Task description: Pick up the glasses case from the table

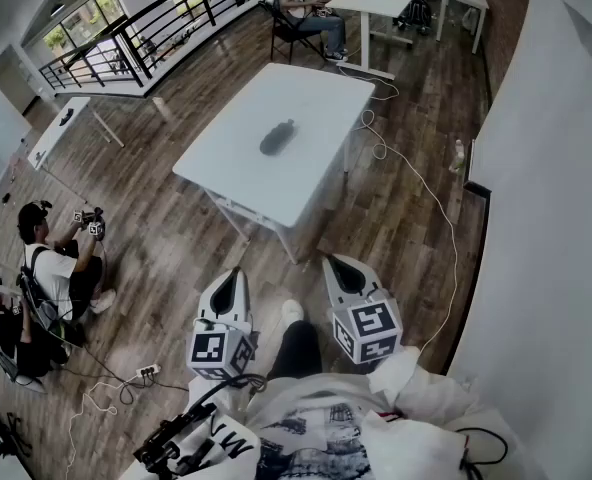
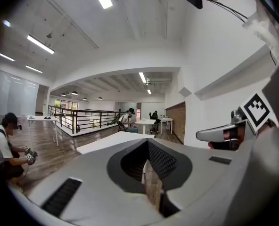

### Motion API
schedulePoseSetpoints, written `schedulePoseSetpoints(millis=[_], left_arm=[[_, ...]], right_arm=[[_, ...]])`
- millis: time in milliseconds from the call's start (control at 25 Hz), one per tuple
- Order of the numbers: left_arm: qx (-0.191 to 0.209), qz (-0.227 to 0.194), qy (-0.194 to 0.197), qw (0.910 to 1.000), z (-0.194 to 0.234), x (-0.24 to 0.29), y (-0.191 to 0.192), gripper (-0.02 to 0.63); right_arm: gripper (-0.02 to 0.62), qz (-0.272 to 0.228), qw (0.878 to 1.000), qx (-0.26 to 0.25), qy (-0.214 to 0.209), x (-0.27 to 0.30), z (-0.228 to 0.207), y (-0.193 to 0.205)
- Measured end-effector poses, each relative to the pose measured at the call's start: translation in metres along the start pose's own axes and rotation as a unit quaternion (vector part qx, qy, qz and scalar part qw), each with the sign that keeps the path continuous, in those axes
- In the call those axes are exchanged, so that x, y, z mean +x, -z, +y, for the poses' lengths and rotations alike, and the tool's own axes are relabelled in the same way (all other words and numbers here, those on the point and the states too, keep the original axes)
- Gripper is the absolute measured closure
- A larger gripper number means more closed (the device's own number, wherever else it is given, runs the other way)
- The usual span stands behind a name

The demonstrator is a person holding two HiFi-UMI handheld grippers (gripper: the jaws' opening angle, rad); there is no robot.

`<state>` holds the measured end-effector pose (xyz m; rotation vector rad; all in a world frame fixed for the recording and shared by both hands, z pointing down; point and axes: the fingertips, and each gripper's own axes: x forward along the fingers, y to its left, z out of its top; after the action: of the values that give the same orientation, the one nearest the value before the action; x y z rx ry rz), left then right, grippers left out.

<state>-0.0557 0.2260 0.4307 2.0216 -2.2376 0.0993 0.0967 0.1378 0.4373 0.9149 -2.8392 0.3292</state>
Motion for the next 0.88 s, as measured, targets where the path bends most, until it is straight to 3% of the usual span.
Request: schedulePoseSetpoints(millis=[120,280,440,600,880], left_arm=[[-0.013,0.019,0.004,0.9997,0.019,0.04,0.003,0.584],[-0.014,0.01,0.017,0.9997,0.07,0.107,0.01,0.584],[-0.012,0.011,0.05,0.9986,0.107,0.174,-0.023,0.584],[-0.004,0.012,0.064,0.9979,0.149,0.238,-0.029,0.584],[0.002,0.046,0.095,0.9945,0.154,0.304,-0.021,0.584]], right_arm=[[0.597,0.005,1.0,-0.001,0.004,0.045,-0.011,0.002],[0.597,0.013,1.0,-0.004,0.02,0.113,-0.028,-0.006],[0.597,0.018,0.999,-0.01,0.043,0.181,-0.043,-0.031],[0.597,0.017,0.998,-0.008,0.066,0.233,-0.06,-0.053],[0.597,0.036,0.995,0.012,0.091,0.278,-0.095,-0.054]])
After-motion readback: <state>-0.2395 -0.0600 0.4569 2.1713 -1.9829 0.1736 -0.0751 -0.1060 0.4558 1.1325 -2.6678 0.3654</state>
